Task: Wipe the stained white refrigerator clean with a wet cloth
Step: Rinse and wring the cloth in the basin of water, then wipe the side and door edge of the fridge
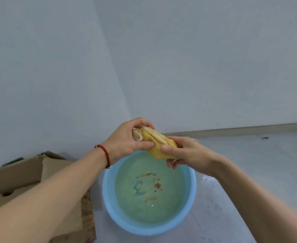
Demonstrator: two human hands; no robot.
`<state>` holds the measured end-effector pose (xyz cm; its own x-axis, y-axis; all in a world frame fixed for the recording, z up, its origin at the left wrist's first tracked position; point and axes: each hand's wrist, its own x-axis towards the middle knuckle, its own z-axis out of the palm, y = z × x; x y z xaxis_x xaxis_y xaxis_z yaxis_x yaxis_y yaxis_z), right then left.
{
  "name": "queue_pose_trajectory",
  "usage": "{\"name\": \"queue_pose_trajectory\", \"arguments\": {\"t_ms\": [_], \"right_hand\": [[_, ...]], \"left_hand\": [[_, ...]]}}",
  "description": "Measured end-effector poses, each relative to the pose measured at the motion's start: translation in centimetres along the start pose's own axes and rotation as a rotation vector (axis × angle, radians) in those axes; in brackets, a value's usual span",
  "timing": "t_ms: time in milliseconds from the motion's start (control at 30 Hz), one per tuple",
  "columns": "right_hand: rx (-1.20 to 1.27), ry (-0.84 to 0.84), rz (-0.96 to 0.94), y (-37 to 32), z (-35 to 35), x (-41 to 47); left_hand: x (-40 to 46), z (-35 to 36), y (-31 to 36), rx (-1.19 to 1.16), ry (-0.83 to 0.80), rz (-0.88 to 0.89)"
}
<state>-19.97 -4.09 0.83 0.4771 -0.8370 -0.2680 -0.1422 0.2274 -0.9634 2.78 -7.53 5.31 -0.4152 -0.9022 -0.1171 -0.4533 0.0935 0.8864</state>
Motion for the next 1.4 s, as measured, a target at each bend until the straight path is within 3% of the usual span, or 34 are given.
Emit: {"name": "queue_pose_trajectory", "arguments": {"t_ms": [100,200,367,467,533,633,667,800,967,1067,1100,1233,1400], "right_hand": [[0.344,0.015,0.058,-5.8,1.0,-6.6],[0.448,0.071,0.105,-13.2,2.5,-13.0],[0.113,0.430,-0.028,-30.0,4.2,-24.2],[-0.054,0.657,-0.075,-36.2,5.6,-28.8],[-0.050,0.804,-0.115,-38.6,6.4,-32.5],[0.136,0.971,-0.208,-39.4,7.5,-37.9],[0.190,1.030,-0.236,-39.2,8.5,-40.4],[0.325,1.144,-0.234,-37.6,11.3,-45.6],[0.341,1.353,0.066,-34.9,15.5,-53.1],[-0.055,1.398,0.532,-32.8,17.9,-57.1],[-0.151,1.387,0.543,-33.0,18.8,-58.0],[-0.027,1.211,0.068,-36.3,20.6,-58.7],[-0.301,1.486,-0.060,-34.7,22.2,-63.3]], "left_hand": [[-2.0,-0.9,7.4,-0.158,-0.059,-0.017],[-4.3,-2.5,17.1,-0.304,-0.169,-0.012],[-8.4,-6.2,34.9,-0.140,-0.320,0.135],[-10.3,-6.6,41.5,0.021,-0.375,0.222],[-11.4,-6.3,44.4,-0.008,-0.398,0.215],[-12.3,-4.7,45.8,-0.175,-0.517,0.141],[-12.9,-3.2,46.5,-0.204,-0.588,0.162],[-14.7,0.8,48.3,-0.323,-0.615,0.329],[-17.6,5.0,51.6,-0.389,-0.707,0.595],[-19.7,6.8,53.9,-0.312,-0.854,0.737],[-21.0,7.6,54.7,-0.245,-0.914,0.791],[-26.0,10.4,57.1,-0.044,-0.959,0.808],[-31.5,12.4,59.7,0.166,-0.851,0.700]]}}
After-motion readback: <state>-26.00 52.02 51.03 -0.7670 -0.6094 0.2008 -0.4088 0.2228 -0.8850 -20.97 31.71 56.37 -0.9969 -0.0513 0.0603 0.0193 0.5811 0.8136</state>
